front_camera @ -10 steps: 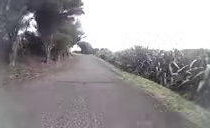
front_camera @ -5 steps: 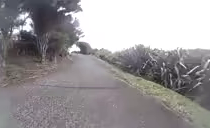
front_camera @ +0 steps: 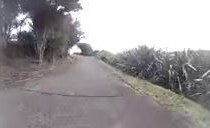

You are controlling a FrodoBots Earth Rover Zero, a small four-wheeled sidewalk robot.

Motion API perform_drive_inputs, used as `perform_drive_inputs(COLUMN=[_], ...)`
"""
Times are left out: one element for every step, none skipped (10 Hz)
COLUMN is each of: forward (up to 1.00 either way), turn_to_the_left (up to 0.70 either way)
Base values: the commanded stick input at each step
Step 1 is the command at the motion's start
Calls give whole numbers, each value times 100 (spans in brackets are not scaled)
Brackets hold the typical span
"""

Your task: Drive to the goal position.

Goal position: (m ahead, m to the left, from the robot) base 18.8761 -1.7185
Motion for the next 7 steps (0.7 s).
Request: perform_drive_inputs(forward=[100,100,100,100,100,100,100], turn_to_the_left=[23,34,40,40,40,37,31])
